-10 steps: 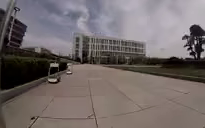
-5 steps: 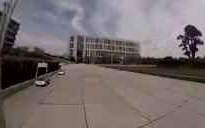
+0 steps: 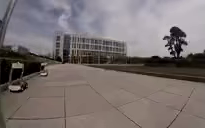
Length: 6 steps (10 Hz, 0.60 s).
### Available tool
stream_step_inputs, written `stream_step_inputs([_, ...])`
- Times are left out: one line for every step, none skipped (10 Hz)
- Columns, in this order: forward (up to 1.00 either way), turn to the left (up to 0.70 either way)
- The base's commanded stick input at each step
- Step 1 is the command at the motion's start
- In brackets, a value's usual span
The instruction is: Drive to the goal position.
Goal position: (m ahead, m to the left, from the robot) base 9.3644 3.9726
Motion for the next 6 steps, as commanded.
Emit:
stream_step_inputs([0.70, 0.00])
stream_step_inputs([0.70, 0.15])
stream_step_inputs([0.70, 0.27])
stream_step_inputs([0.70, 0.27])
stream_step_inputs([0.70, 0.27])
stream_step_inputs([0.70, 0.27])
